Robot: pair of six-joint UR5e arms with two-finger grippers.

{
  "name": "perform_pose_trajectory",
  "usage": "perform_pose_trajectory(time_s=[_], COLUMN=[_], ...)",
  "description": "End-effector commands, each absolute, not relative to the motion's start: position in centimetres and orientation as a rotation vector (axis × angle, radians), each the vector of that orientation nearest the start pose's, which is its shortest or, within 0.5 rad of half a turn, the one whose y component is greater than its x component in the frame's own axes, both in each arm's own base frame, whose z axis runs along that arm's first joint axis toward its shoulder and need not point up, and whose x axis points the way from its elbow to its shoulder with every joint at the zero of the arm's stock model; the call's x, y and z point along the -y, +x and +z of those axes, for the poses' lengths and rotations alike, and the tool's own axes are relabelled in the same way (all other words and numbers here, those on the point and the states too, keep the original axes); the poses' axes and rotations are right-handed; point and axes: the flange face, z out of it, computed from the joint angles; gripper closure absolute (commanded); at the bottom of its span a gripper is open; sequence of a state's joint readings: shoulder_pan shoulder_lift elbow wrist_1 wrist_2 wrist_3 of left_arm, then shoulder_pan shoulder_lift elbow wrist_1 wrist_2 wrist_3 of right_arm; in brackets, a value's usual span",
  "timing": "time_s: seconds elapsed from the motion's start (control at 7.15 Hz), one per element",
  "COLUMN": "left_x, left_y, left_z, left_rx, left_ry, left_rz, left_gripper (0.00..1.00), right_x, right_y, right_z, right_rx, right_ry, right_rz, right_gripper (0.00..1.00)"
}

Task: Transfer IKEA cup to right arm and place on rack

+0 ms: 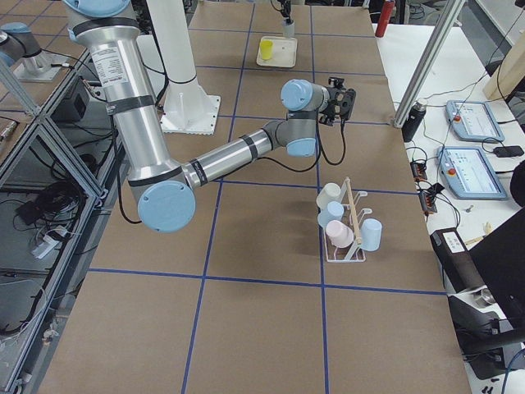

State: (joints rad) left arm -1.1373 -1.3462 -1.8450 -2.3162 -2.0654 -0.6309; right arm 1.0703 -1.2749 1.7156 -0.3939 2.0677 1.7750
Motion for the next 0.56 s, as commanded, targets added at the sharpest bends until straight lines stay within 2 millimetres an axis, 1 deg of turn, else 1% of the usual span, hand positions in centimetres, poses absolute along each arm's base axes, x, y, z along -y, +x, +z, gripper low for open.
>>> perform_pose_trajectory(time_s=[0.0,0.14,0.28,0.42], left_x=[47.4,48.6,50.3,51.2], left_y=[10.4,11.3,12.1,15.0], left_z=[47.1,42.7,38.8,34.7], left_rx=[-0.908,-1.006,-1.106,-1.241], left_ry=[0.458,0.455,0.424,0.374], left_rz=[-0.288,-0.374,-0.494,-0.573], left_gripper=[1.00,1.00,1.00,1.00], right_x=[52.6,52.4,52.2,52.1], right_y=[-23.0,-25.1,-26.5,-28.3], right_z=[28.3,27.3,26.6,25.3], right_rx=[1.640,1.655,1.666,1.695], right_ry=[0.319,0.324,0.335,0.319], right_rz=[0.586,0.585,0.594,0.636], right_gripper=[0.00,0.00,0.00,0.00])
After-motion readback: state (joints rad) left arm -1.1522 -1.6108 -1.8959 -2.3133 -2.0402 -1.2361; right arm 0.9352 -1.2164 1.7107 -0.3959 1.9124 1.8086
